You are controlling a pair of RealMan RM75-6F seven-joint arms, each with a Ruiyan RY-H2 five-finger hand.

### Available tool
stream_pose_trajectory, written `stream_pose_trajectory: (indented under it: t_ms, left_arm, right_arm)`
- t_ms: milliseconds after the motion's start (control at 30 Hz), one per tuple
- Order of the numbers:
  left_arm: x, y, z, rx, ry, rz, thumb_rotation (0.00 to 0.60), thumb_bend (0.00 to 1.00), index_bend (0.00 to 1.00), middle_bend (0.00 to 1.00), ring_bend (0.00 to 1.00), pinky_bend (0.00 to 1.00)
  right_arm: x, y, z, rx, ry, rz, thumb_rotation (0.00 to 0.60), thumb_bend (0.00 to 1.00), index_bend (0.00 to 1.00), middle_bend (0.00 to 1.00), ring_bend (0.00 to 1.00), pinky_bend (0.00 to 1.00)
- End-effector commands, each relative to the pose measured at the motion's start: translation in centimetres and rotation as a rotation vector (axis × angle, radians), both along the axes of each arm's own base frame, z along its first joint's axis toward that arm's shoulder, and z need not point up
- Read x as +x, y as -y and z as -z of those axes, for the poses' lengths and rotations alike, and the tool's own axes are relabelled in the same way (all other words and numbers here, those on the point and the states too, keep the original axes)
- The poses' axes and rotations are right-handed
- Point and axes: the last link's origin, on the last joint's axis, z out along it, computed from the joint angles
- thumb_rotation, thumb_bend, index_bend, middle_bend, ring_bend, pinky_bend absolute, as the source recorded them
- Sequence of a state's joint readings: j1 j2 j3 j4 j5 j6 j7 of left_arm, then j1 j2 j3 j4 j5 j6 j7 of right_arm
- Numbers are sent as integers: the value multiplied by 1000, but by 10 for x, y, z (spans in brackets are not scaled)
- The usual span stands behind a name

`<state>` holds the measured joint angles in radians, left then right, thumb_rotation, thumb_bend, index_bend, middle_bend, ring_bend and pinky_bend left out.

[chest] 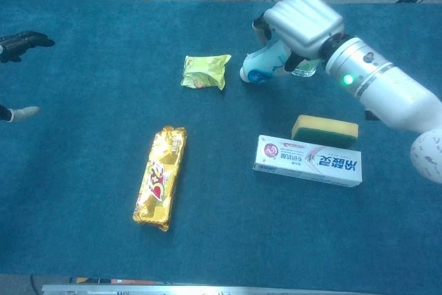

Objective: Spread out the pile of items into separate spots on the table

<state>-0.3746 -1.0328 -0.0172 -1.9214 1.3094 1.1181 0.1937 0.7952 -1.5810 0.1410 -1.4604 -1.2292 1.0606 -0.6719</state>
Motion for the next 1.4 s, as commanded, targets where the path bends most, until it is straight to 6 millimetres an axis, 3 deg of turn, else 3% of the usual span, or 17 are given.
stream_pose_trajectory:
  t_ms: [33, 100, 267, 367, 1100, 1400]
  left_arm:
    - [-1, 1, -1, 1, -1, -3, 600, 263, 0, 0, 0, 163]
    - [-2, 1, -2, 2, -4, -6, 600, 263, 0, 0, 0, 163]
    - [-3, 1, -3, -1, -3, -9, 600, 262, 0, 0, 0, 155]
    - [-1, 1, -2, -4, 0, -2, 600, 262, 0, 0, 0, 155]
    - [2, 4, -9, 3, -23, 19, 600, 263, 0, 0, 0, 155]
    - [11, 1, -6, -23, -16, 74, 600, 262, 0, 0, 0, 155]
  right_arm:
    - [-3, -4, 7, 28, -39, 5, 600, 91, 471, 437, 469, 620]
    - [-8, -7, 6, 52, -64, 25, 600, 91, 402, 411, 435, 595]
    - [-14, -12, -3, 121, -97, 100, 600, 91, 92, 308, 333, 511]
    - [-14, -14, -11, 151, -113, 133, 600, 89, 4, 264, 294, 473]
    - [19, -33, -46, 302, 122, 162, 600, 87, 0, 250, 265, 457]
    - [12, -40, -71, 257, 158, 147, 600, 85, 13, 260, 265, 457]
